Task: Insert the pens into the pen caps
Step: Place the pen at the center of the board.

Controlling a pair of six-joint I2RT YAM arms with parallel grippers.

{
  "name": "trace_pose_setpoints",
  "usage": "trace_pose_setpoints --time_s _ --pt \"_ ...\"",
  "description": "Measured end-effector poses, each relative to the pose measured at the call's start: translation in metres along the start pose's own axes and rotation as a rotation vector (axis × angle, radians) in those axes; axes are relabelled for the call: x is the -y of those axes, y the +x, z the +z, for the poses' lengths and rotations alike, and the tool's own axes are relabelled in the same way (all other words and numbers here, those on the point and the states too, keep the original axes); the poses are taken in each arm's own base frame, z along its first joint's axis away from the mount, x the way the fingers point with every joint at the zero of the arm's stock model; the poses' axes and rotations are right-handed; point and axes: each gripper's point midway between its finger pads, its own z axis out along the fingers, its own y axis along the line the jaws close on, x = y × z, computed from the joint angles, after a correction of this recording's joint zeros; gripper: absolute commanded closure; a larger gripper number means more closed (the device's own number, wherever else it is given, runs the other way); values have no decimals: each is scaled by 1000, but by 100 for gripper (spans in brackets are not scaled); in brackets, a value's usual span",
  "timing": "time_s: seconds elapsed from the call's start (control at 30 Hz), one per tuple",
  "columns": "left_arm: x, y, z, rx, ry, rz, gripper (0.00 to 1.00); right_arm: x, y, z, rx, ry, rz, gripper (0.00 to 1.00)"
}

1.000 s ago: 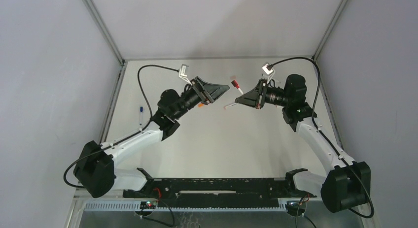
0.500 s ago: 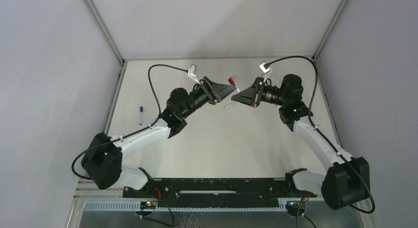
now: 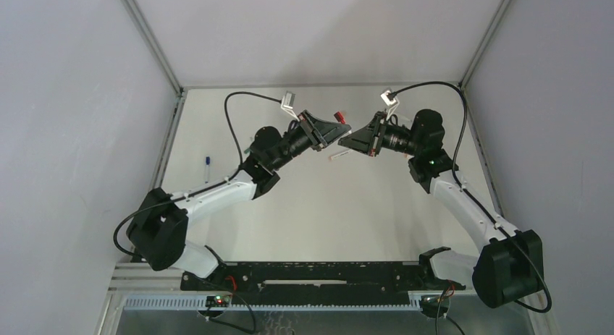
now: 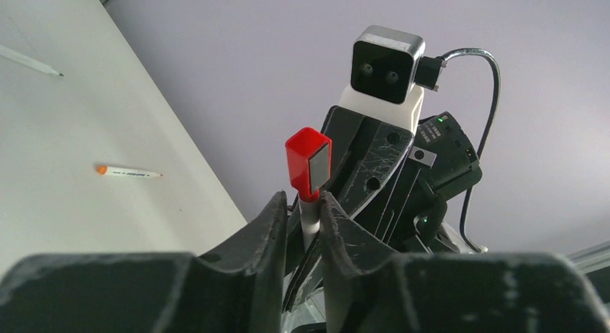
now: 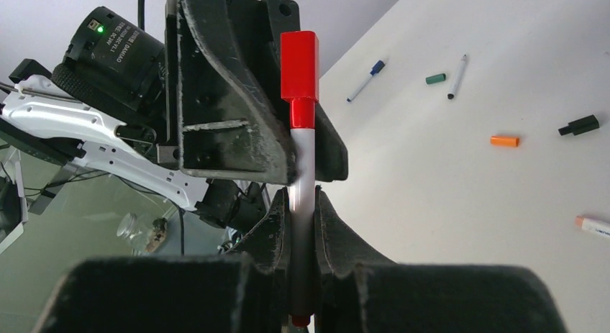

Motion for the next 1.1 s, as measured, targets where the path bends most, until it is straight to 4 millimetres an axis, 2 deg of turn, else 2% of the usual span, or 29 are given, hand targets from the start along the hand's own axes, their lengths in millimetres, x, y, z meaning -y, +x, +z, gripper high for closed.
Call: trace_pose_setpoints --time_s 0.23,0.3,0.4,0.53,0.57,0.73,0.83,0.97,1.1 --pt "4 0 1 3 22 -12 77 -1 0 1 3 1 -2 100" --pt "5 -1 1 3 24 -17 84 -1 0 2 4 -1 -5 100" --pt "5 -1 1 4 27 -19 99 -2 -1 2 7 -3 -14 100" --pt "6 -1 2 4 37 -25 100 -1 -2 2 11 0 -19 100" --pt "6 -1 2 5 38 -25 100 0 -2 2 11 1 -21 95" --pt "5 -1 3 5 44 -31 100 1 -2 2 13 7 -36 62" --pt "10 -1 3 5 63 -27 100 2 3 2 -5 5 -39 48" --pt "10 -2 3 10 68 -21 100 3 8 0 -31 -8 -68 42" --pt "-3 -2 -6 4 26 13 100 6 13 -6 -59 -21 -116 39"
